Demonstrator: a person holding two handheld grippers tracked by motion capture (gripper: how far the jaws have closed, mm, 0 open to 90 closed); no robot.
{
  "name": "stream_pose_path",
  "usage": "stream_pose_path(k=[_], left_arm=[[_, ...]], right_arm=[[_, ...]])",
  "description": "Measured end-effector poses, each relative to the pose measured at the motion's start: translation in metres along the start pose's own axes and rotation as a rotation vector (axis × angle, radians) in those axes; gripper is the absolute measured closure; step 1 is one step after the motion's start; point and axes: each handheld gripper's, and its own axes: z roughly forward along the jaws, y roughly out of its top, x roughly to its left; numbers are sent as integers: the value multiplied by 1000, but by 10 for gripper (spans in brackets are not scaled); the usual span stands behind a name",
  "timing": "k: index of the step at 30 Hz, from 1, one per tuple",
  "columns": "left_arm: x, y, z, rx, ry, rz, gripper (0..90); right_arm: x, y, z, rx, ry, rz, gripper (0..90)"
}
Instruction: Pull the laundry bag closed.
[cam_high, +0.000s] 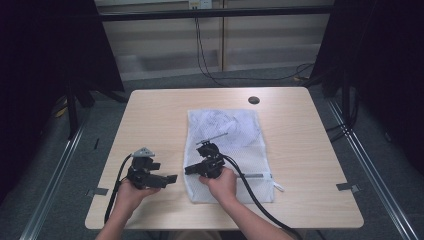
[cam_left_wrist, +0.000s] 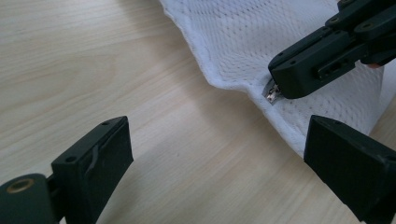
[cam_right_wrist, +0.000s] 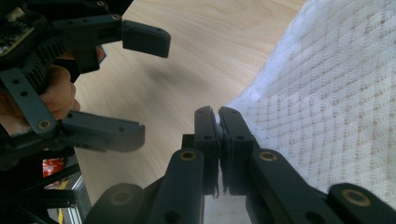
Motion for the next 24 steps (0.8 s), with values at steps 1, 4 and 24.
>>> stream_pose_path(k=[1,4,24], left_arm=[[-1,0,1,-3,-4,-5,79],[-3,0,4,-4,-21,-11,93],[-13,0,19,29,-67,-4,111]], right_arm=[[1,0,-1,-2,2,1,868],[1,0,-3,-11,0,-12,868],[5,1,-10,-64,-38,-55,867]])
